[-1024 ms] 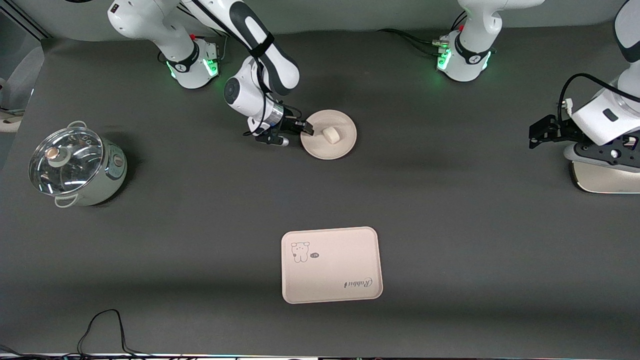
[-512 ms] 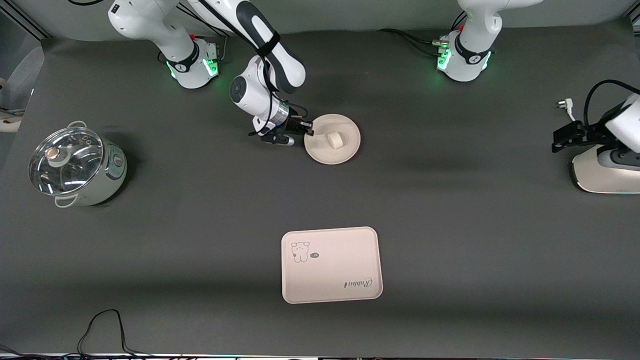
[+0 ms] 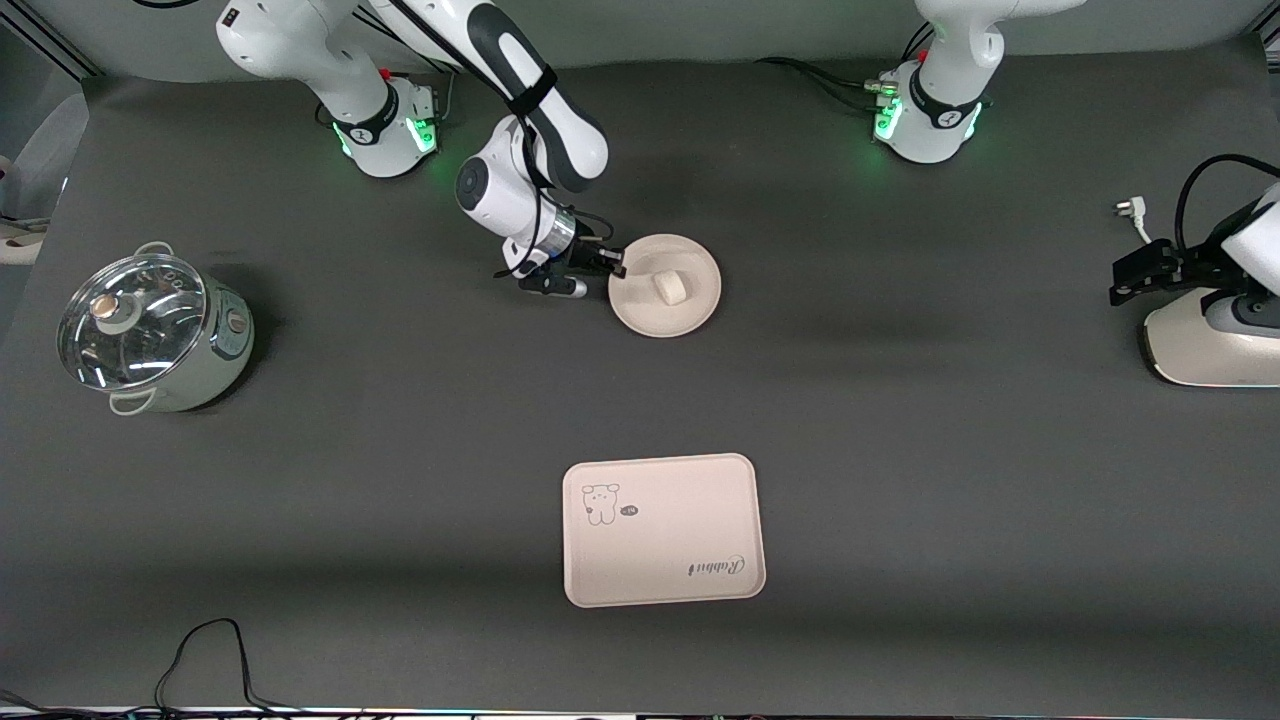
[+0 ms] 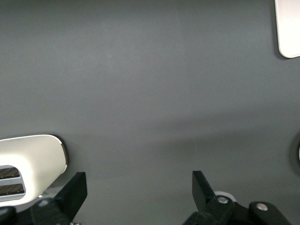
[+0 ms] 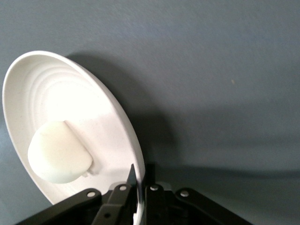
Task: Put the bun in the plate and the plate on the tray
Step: 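Close the right gripper on the plate rim, then carry the plate with the right gripper onto the cream tray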
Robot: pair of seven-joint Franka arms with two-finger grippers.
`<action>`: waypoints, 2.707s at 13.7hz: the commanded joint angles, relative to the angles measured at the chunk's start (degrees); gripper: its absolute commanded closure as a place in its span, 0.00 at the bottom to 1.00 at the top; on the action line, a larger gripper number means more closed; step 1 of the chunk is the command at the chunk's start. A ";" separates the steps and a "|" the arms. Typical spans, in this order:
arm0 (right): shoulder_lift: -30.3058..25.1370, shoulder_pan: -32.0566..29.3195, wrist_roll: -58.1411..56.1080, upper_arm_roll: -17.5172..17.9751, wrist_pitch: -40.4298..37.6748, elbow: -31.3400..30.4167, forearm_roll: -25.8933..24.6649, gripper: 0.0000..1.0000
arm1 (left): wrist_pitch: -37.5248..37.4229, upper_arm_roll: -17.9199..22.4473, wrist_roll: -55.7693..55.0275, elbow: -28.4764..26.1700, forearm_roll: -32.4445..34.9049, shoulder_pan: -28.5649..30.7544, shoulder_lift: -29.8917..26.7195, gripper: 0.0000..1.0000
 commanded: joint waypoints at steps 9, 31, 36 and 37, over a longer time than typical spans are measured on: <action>-5.27 -1.09 20.03 -26.02 -45.41 21.61 -42.20 1.00 | -4.03 -0.75 -1.18 5.20 -0.73 -1.87 5.10 0.00; 36.14 -16.39 22.58 -20.52 -30.63 66.66 -20.76 1.00 | -7.11 -1.28 -1.36 12.67 0.67 -0.47 6.24 0.00; 38.69 -17.18 22.58 -17.17 -24.38 66.40 -20.76 1.00 | -6.67 -1.28 -0.74 13.20 0.94 -0.56 6.07 0.00; 38.78 -17.18 22.50 -17.17 -24.28 66.31 -20.76 1.00 | -6.50 -1.37 -0.57 12.85 0.94 -0.65 6.68 0.00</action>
